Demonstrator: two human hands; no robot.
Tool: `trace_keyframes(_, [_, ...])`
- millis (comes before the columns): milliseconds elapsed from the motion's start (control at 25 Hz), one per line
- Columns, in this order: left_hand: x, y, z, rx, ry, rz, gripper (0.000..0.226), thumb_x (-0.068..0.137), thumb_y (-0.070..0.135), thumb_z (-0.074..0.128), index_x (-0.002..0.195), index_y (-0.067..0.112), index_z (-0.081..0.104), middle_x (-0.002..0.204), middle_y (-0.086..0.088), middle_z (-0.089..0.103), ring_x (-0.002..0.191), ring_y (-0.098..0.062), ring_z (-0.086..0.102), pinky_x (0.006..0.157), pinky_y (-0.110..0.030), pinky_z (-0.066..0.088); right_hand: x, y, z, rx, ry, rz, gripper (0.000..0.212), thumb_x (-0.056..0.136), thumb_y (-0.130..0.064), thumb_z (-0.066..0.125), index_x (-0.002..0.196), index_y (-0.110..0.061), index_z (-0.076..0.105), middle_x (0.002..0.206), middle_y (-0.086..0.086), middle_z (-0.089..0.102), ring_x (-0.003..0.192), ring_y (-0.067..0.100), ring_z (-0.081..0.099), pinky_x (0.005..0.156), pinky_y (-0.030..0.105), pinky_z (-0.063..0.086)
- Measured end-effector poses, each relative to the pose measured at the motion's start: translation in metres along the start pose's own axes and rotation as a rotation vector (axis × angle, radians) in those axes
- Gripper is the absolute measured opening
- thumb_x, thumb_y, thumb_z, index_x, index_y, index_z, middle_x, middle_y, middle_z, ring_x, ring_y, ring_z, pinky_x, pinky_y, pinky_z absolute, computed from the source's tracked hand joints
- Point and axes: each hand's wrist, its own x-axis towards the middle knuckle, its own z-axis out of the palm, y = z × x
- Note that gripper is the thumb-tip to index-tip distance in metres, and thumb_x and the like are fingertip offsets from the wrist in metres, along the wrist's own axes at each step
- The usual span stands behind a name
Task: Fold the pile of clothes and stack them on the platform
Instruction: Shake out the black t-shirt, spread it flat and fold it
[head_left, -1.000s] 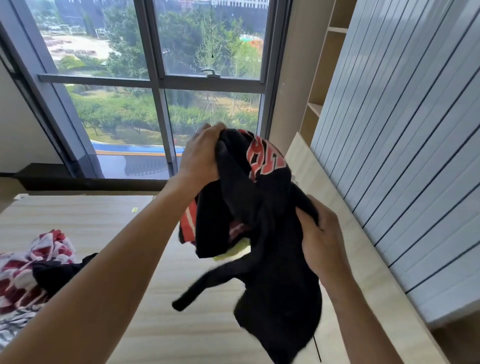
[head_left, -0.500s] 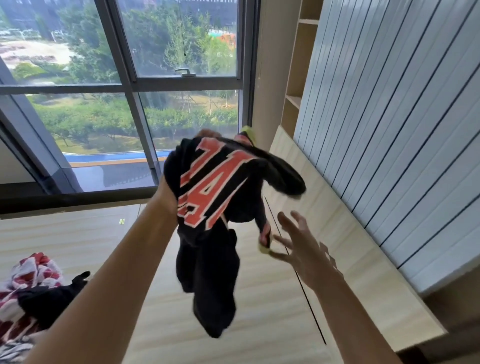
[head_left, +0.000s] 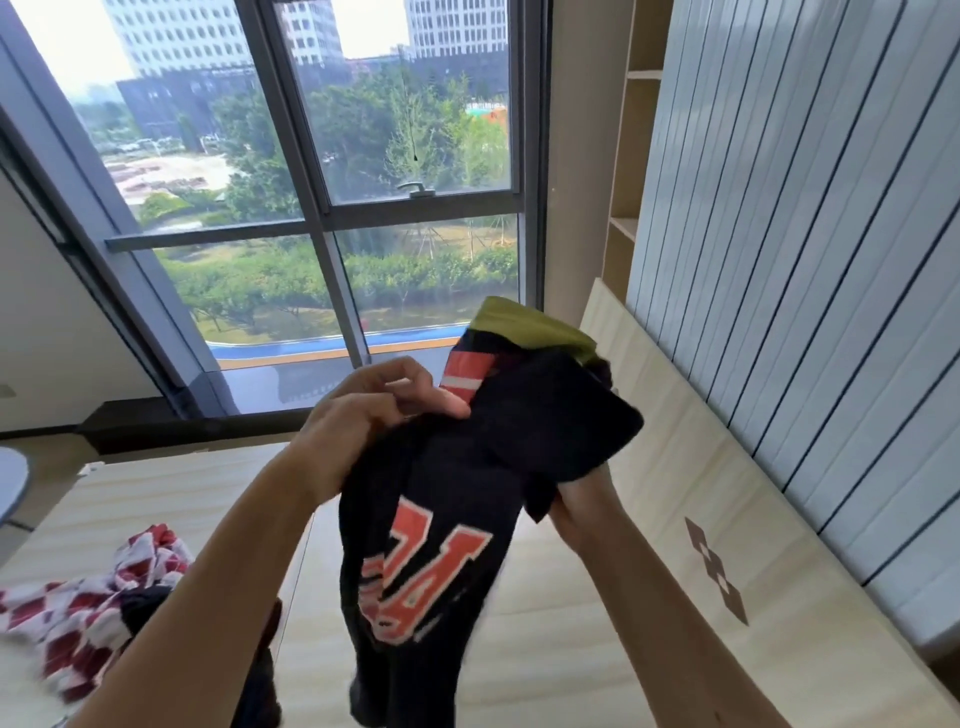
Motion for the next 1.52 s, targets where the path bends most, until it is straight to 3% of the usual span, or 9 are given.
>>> trace_keyframes(80, [-0.005,-0.006,0.005,0.171,-0.019,0.006,0.048,0.081,0.031,0.065,0.122,0.007,0.061,0.130,-0.013,0.068,0.124,-0.028,0.062,0.104,-0.040,0.049,0.002,-0.015,0.013,-0.069,0.046,-0.128,0.017,0.102,-0.016,0.051,0.116,-0.013,0.060,0.090,0.009,0.068,0.065,0.011,0.068,0.052,0.022,0.052])
trace_keyframes(240, [-0.004,-0.020,0.050,0.724,0.053,0.054,0.086,0.071,0.057,0.074,0.145,0.030,0.039,0.131,0.019,0.059,0.119,0.005,0.057,0.097,-0.017,0.051,-0.006,-0.026,0.039,-0.428,-0.147,-0.341,0.042,0.090,-0.016,0.073,0.127,-0.029,0.057,0.114,-0.001,0.072,0.109,0.020,0.069,0.093,0.039,0.057])
trace_keyframes(400, [0.010,-0.030,0.036,0.778,0.196,0.185,0.044,0.092,0.018,0.071,0.132,0.030,0.057,0.118,0.013,0.069,0.111,-0.004,0.065,0.094,-0.030,0.055,-0.011,-0.046,0.029,-0.311,-0.116,-0.196,0.037,0.091,-0.026,0.070,0.126,-0.028,0.059,0.117,0.006,0.071,0.109,0.026,0.069,0.095,0.048,0.057])
trace_keyframes(640, [0.034,-0.023,0.042,0.750,0.388,0.252,0.045,0.093,-0.010,0.048,0.091,0.033,0.064,0.085,0.014,0.067,0.085,-0.002,0.062,0.076,-0.017,0.046,0.003,-0.068,0.008,-0.465,0.133,-0.446,0.016,0.090,-0.031,0.067,0.097,-0.022,0.056,0.102,0.020,0.060,0.095,0.040,0.062,0.082,0.053,0.054])
trace_keyframes(800, [0.048,-0.005,0.034,0.625,0.605,0.298,0.041,0.091,-0.011,0.041,0.087,0.023,0.063,0.076,0.008,0.063,0.074,-0.007,0.058,0.065,-0.017,0.043,0.006,-0.092,-0.016,-0.605,0.521,-0.630,0.016,0.092,-0.015,0.066,0.091,-0.020,0.050,0.085,-0.001,0.051,0.069,0.002,0.050,0.069,0.031,0.042])
trace_keyframes(960, [0.056,0.022,0.034,0.567,0.642,0.417,0.043,0.085,-0.013,0.038,0.081,0.023,0.062,0.074,0.005,0.061,0.071,-0.007,0.057,0.064,-0.015,0.041,-0.003,-0.092,-0.023,-0.732,0.636,-0.689,0.047,0.082,-0.005,0.070,0.120,-0.019,0.045,0.126,0.001,0.049,0.116,0.016,0.055,0.090,0.038,0.056])
trace_keyframes(1080, [0.057,0.039,0.041,0.590,0.615,0.481,0.039,0.083,-0.014,0.037,0.083,0.017,0.062,0.072,0.007,0.060,0.068,-0.001,0.056,0.064,-0.014,0.040,-0.011,-0.087,-0.009,-0.864,0.362,-0.745,0.064,0.080,-0.028,0.077,0.132,-0.027,0.040,0.134,-0.009,0.045,0.125,0.008,0.052,0.099,0.035,0.054])
trace_keyframes(1240, [0.056,0.047,0.050,0.728,0.580,0.558,0.029,0.087,-0.008,0.041,0.099,0.011,0.059,0.079,0.004,0.066,0.073,-0.013,0.062,0.063,-0.025,0.045,-0.014,-0.065,0.019,-1.069,-0.297,-0.401,0.073,0.078,-0.039,0.082,0.137,-0.029,0.042,0.123,-0.012,0.061,0.112,0.001,0.062,0.092,0.021,0.054])
trace_keyframes(1520, [0.035,0.050,0.009,1.128,0.622,0.625,0.016,0.102,0.012,0.051,0.093,0.009,0.064,0.084,-0.002,0.066,0.078,-0.016,0.061,0.071,-0.033,0.048,0.007,-0.058,0.035,-1.145,0.065,-0.548,0.007,0.097,-0.023,0.064,0.092,-0.019,0.061,0.078,-0.013,0.064,0.075,0.003,0.064,0.063,0.016,0.051])
